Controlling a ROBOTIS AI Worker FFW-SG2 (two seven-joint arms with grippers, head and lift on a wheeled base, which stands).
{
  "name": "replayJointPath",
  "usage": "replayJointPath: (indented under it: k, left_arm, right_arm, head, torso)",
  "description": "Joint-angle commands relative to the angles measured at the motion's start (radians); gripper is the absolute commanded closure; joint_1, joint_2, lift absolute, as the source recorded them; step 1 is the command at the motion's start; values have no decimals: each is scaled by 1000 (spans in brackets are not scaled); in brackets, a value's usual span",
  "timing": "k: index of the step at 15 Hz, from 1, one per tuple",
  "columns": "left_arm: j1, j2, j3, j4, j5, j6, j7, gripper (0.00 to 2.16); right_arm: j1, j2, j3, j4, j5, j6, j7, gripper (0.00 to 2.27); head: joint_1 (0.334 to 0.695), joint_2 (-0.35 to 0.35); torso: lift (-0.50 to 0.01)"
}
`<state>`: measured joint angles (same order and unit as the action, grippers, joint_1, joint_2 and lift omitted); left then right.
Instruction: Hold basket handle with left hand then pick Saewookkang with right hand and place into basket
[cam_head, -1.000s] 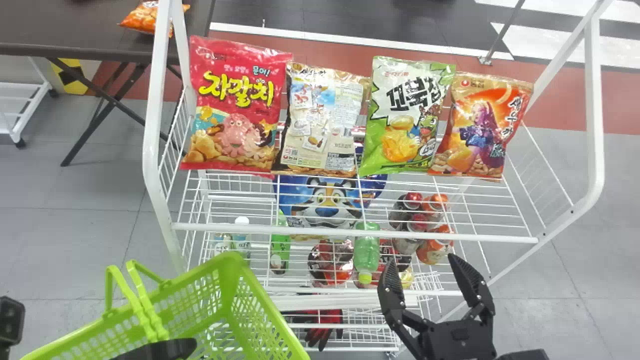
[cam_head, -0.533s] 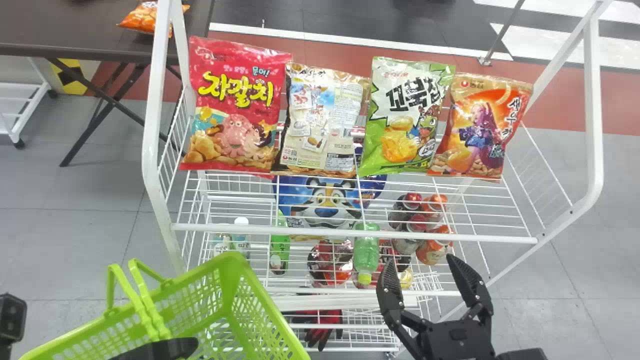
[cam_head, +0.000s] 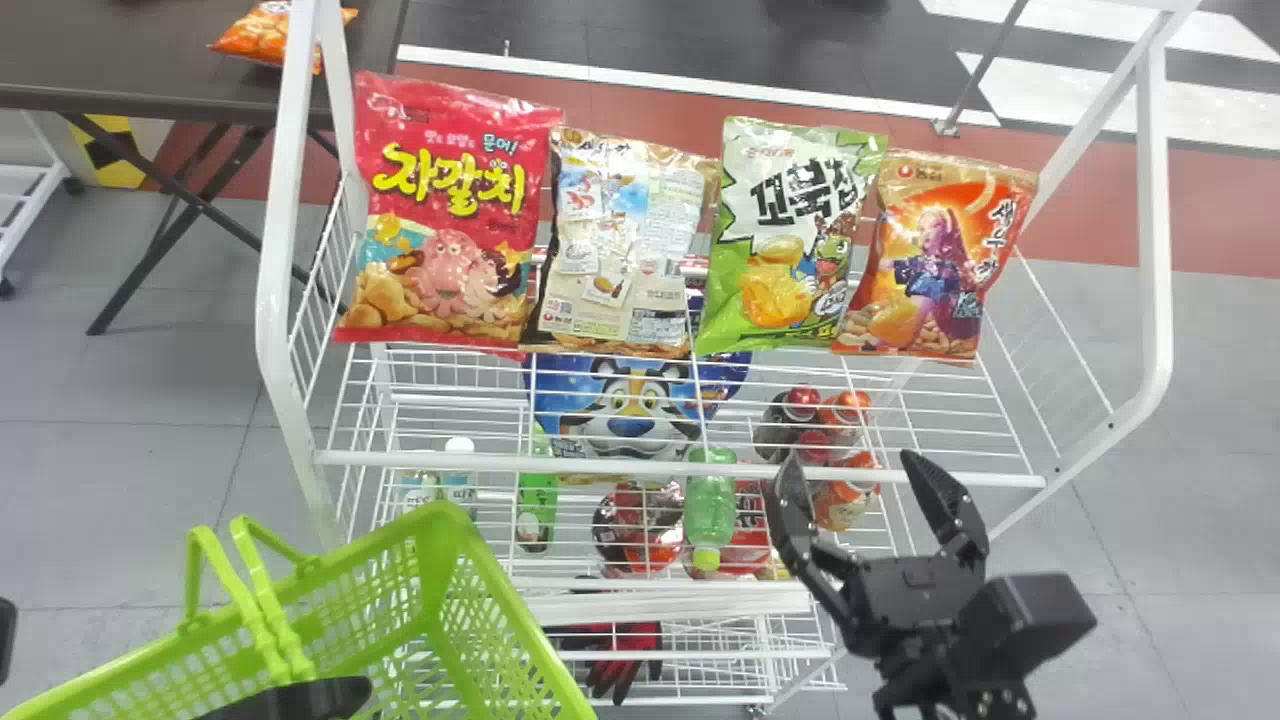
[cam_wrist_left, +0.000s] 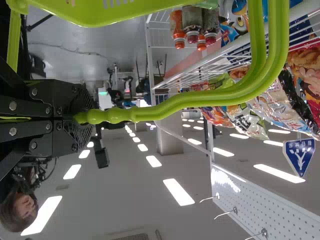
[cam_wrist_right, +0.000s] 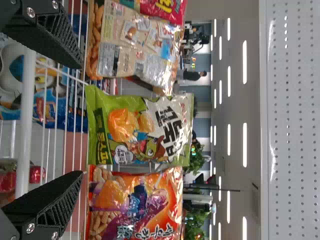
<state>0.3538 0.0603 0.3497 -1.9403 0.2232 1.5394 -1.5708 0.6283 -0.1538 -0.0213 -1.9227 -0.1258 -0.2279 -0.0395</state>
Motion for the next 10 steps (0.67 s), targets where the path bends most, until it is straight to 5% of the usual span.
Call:
replayJointPath:
  k: [1, 10]
  left_arm:
    - [-1, 1, -3, 0, -2, 32, -10, 2152]
    - [-4, 3, -5, -2, -8, 32, -10, 2152]
  right_arm:
    - [-64, 0, -63, -13, -46, 126, 27, 36]
    - [-409, -1, -269, 21, -137, 663, 113, 36]
  head:
    - [695, -239]
    - [695, -350]
  torso:
    - [-19]
    - [-19]
